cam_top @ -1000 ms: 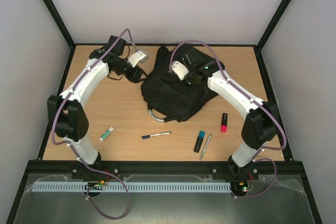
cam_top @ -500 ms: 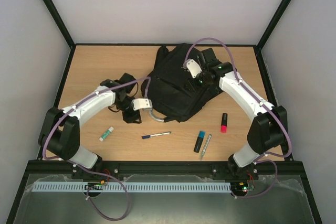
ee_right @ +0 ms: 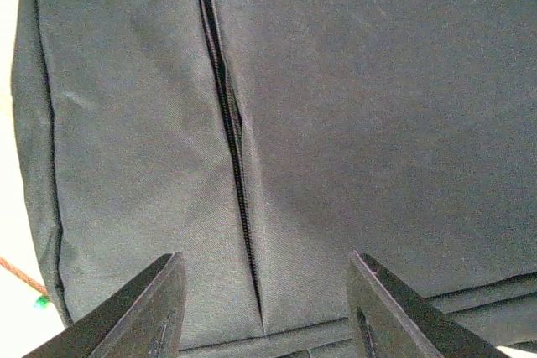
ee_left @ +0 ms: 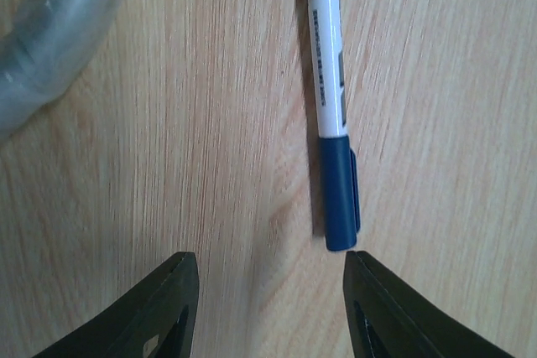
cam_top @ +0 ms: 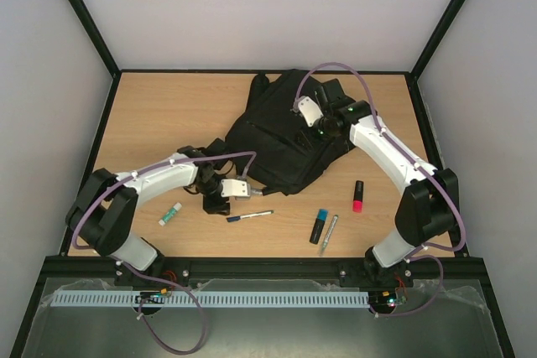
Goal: Pack the student bag
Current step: Pick up the stationery from the center of the board.
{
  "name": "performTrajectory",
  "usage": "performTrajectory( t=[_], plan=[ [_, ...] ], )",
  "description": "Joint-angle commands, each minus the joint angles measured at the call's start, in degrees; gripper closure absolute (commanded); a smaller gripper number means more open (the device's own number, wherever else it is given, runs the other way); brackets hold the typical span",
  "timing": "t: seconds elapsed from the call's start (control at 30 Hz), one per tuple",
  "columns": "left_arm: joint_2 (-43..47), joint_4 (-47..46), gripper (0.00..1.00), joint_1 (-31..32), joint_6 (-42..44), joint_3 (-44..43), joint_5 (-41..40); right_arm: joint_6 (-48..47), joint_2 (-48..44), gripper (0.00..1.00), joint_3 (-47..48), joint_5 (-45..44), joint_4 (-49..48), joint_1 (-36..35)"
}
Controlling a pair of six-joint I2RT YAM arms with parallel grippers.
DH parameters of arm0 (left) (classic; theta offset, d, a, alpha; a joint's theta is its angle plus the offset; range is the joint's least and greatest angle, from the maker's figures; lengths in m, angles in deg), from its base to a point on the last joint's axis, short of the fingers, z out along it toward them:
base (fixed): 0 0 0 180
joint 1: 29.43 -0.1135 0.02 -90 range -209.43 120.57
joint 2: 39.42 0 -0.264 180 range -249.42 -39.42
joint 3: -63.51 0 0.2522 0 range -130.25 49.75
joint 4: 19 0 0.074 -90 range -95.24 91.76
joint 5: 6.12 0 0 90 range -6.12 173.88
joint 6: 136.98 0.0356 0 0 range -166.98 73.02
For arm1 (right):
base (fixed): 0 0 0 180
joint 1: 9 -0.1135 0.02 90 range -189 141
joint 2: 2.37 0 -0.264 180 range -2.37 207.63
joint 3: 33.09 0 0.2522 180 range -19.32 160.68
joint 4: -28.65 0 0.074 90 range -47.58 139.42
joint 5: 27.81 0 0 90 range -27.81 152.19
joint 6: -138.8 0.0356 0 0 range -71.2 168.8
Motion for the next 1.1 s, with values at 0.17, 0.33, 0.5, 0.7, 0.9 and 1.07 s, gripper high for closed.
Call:
performTrajectory(
  t=[0.17,0.33,0.5,0.7,0.9,1.07],
  plan=[
    [-4.0,-4.4,0.51,4.7,-2.0,-0.4,2.5,-0.3,-2.6,0.47,-4.9,-3.7,-0.4,0.4],
    [-6.6,-5.3,0.54,6.7,-3.2,-1.8,2.9,-1.3,-4.0,0.47,-4.9,-11.2,-2.0,1.2],
    [-8.4,-5.8,0.58,8.9,-3.1,-1.9,3.0,-0.7,-5.4,0.47,-5.9,-11.0,-1.9,2.3],
    [-10.0,-7.7,0.69,9.7,-3.6,-1.4,-0.1,-0.4,-6.7,0.47,-8.5,-10.2,-2.2,2.6],
    [-10.7,-10.6,0.82,9.7,-5.2,-0.6,-4.0,-1.1,-6.2,0.47,-8.6,-11.3,-2.1,2.6],
    [-10.6,-10.8,0.91,8.6,-6.1,-0.6,-4.0,-1.6,-5.1,0.47,-7.8,-10.5,-1.5,2.6]
  ],
)
